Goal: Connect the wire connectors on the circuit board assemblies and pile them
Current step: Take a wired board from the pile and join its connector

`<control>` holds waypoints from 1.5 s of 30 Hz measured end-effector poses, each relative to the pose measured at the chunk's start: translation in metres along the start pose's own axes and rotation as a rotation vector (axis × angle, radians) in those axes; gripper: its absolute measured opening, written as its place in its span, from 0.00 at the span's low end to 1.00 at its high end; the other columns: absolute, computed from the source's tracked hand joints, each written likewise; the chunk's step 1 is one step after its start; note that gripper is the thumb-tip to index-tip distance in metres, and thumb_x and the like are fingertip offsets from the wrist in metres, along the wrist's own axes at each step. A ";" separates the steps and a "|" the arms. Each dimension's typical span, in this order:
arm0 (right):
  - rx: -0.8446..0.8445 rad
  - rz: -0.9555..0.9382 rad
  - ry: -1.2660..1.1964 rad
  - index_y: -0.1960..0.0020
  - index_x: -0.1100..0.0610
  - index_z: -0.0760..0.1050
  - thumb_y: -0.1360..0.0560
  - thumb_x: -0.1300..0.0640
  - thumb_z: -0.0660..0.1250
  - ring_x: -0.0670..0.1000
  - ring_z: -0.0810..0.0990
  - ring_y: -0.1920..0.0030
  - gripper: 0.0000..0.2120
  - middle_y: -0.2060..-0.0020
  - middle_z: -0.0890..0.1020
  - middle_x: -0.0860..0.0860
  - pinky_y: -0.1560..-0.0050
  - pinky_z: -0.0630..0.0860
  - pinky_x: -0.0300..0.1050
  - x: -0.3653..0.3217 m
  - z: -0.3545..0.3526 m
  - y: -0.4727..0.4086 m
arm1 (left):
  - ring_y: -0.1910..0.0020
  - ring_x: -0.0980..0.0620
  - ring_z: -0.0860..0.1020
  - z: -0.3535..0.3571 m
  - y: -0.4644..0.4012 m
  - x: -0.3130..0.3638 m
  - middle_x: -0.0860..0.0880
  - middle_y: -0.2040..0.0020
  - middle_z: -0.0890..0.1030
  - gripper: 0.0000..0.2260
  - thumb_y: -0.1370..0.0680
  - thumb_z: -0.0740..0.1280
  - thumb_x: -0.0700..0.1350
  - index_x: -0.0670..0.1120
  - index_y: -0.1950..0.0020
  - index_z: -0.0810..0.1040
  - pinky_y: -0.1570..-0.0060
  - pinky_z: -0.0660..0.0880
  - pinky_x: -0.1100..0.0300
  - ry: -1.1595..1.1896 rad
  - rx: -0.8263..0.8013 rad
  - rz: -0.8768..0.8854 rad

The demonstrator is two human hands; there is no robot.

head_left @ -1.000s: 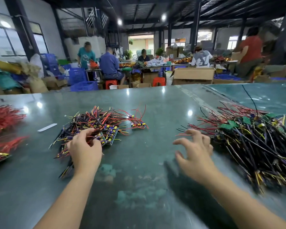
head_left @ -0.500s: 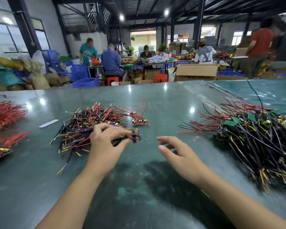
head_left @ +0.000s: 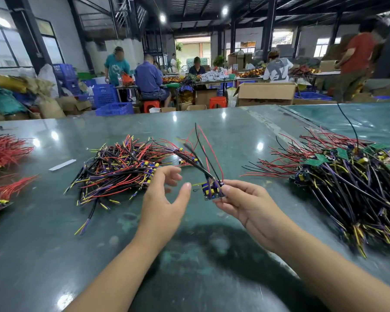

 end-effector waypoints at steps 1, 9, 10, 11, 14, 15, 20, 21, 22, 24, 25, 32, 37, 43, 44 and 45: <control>0.003 0.010 -0.027 0.52 0.64 0.78 0.24 0.67 0.63 0.49 0.82 0.65 0.05 0.60 0.84 0.58 0.60 0.80 0.37 0.000 0.001 0.001 | 0.55 0.57 0.76 0.003 0.001 0.001 0.51 0.54 0.78 0.11 0.28 0.70 0.45 0.49 0.48 0.74 0.50 0.72 0.62 0.131 -0.074 -0.108; -0.039 0.077 0.078 0.61 0.56 0.82 0.24 0.67 0.64 0.49 0.80 0.64 0.12 0.61 0.83 0.55 0.58 0.79 0.39 0.003 0.004 0.003 | 0.61 0.61 0.81 0.016 0.011 0.001 0.54 0.61 0.85 0.11 0.30 0.72 0.31 0.44 0.52 0.78 0.58 0.75 0.69 0.419 -0.345 -0.369; -0.039 0.079 0.087 0.64 0.55 0.82 0.25 0.65 0.65 0.49 0.80 0.64 0.13 0.61 0.84 0.54 0.58 0.79 0.39 0.003 0.003 0.003 | 0.62 0.60 0.81 0.015 0.010 0.001 0.53 0.61 0.85 0.11 0.31 0.72 0.31 0.43 0.53 0.78 0.59 0.75 0.69 0.424 -0.343 -0.366; -0.047 0.082 0.097 0.65 0.55 0.82 0.26 0.64 0.67 0.48 0.80 0.64 0.11 0.62 0.84 0.54 0.58 0.78 0.39 0.002 0.004 0.003 | 0.62 0.59 0.81 0.014 0.010 0.002 0.52 0.62 0.85 0.11 0.31 0.73 0.31 0.43 0.54 0.79 0.59 0.75 0.69 0.429 -0.350 -0.365; -0.072 0.089 0.119 0.65 0.55 0.82 0.35 0.56 0.71 0.45 0.79 0.65 0.03 0.62 0.83 0.53 0.59 0.78 0.36 0.002 0.003 0.004 | 0.64 0.59 0.81 0.011 0.010 0.004 0.50 0.63 0.85 0.10 0.34 0.75 0.33 0.45 0.58 0.81 0.62 0.75 0.69 0.450 -0.394 -0.363; -0.076 0.093 0.128 0.65 0.55 0.82 0.36 0.55 0.71 0.45 0.79 0.65 0.04 0.62 0.83 0.53 0.60 0.78 0.35 0.002 0.003 0.004 | 0.66 0.59 0.80 0.010 0.010 0.004 0.50 0.63 0.85 0.08 0.35 0.76 0.35 0.46 0.60 0.83 0.64 0.75 0.69 0.448 -0.409 -0.360; -0.087 0.089 0.159 0.64 0.56 0.82 0.38 0.52 0.72 0.47 0.78 0.64 0.08 0.62 0.81 0.54 0.57 0.78 0.38 0.002 -0.001 0.003 | 0.67 0.59 0.79 0.010 0.011 0.001 0.51 0.63 0.84 0.09 0.39 0.74 0.44 0.50 0.60 0.86 0.64 0.76 0.66 0.586 -0.435 -0.445; -0.085 0.079 0.153 0.63 0.57 0.81 0.38 0.52 0.72 0.47 0.78 0.65 0.09 0.62 0.81 0.55 0.56 0.78 0.38 0.003 -0.002 0.002 | 0.67 0.58 0.79 0.010 0.010 0.000 0.50 0.63 0.84 0.10 0.40 0.74 0.44 0.48 0.60 0.86 0.64 0.77 0.66 0.627 -0.411 -0.480; -0.088 0.064 0.155 0.61 0.58 0.80 0.38 0.53 0.71 0.47 0.77 0.64 0.10 0.62 0.80 0.56 0.56 0.78 0.39 0.003 -0.003 0.001 | 0.67 0.57 0.80 0.010 0.009 -0.001 0.49 0.63 0.84 0.11 0.41 0.75 0.44 0.46 0.59 0.85 0.64 0.77 0.66 0.657 -0.390 -0.513; -0.105 0.018 0.178 0.59 0.60 0.79 0.36 0.54 0.70 0.49 0.76 0.63 0.11 0.61 0.79 0.57 0.54 0.76 0.41 0.002 -0.003 0.001 | 0.68 0.56 0.80 0.009 0.008 -0.003 0.47 0.63 0.84 0.13 0.41 0.74 0.43 0.43 0.58 0.84 0.65 0.78 0.65 0.691 -0.383 -0.572; -0.116 -0.006 0.193 0.59 0.61 0.80 0.36 0.54 0.70 0.49 0.75 0.63 0.11 0.61 0.79 0.58 0.53 0.75 0.42 0.001 -0.003 0.001 | 0.69 0.56 0.80 0.008 0.007 -0.003 0.47 0.63 0.84 0.11 0.40 0.74 0.42 0.43 0.58 0.84 0.66 0.78 0.65 0.705 -0.395 -0.594; -0.129 -0.110 0.304 0.58 0.61 0.80 0.35 0.53 0.69 0.54 0.76 0.57 0.11 0.58 0.81 0.60 0.50 0.74 0.48 0.001 -0.004 0.000 | 0.63 0.52 0.84 0.008 0.009 -0.001 0.48 0.60 0.85 0.07 0.36 0.71 0.43 0.47 0.60 0.86 0.63 0.79 0.64 0.702 -0.481 -0.566; -0.063 -0.149 0.391 0.64 0.55 0.80 0.30 0.60 0.70 0.46 0.78 0.64 0.04 0.66 0.83 0.51 0.56 0.75 0.43 0.006 -0.003 -0.004 | 0.61 0.53 0.82 0.011 0.011 -0.004 0.48 0.58 0.84 0.05 0.26 0.68 0.37 0.45 0.57 0.82 0.62 0.78 0.62 0.643 -0.492 -0.541; -0.042 -0.174 0.490 0.63 0.55 0.80 0.26 0.64 0.67 0.40 0.72 0.72 0.09 0.72 0.80 0.47 0.69 0.68 0.31 0.006 -0.005 -0.005 | 0.66 0.55 0.80 0.015 0.013 -0.003 0.50 0.64 0.83 0.05 0.24 0.66 0.35 0.44 0.56 0.79 0.63 0.79 0.63 0.516 -0.439 -0.488; -0.041 -0.172 0.500 0.62 0.56 0.80 0.25 0.63 0.67 0.39 0.71 0.73 0.08 0.73 0.80 0.46 0.71 0.67 0.31 0.005 -0.006 -0.004 | 0.65 0.55 0.81 0.015 0.013 -0.003 0.50 0.64 0.83 0.05 0.24 0.66 0.36 0.44 0.56 0.79 0.62 0.79 0.64 0.513 -0.442 -0.475; -0.041 -0.169 0.504 0.61 0.57 0.80 0.25 0.63 0.67 0.39 0.72 0.74 0.07 0.73 0.80 0.46 0.71 0.67 0.30 0.006 -0.006 -0.005 | 0.65 0.55 0.81 0.015 0.013 -0.003 0.51 0.64 0.84 0.05 0.23 0.66 0.36 0.44 0.55 0.80 0.61 0.79 0.64 0.510 -0.447 -0.468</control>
Point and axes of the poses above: each hand's wrist, its own y-axis away from the middle knuckle, its own z-axis out of the palm, x = y × z, the point moved 1 cm from there along -y, towards the middle knuckle
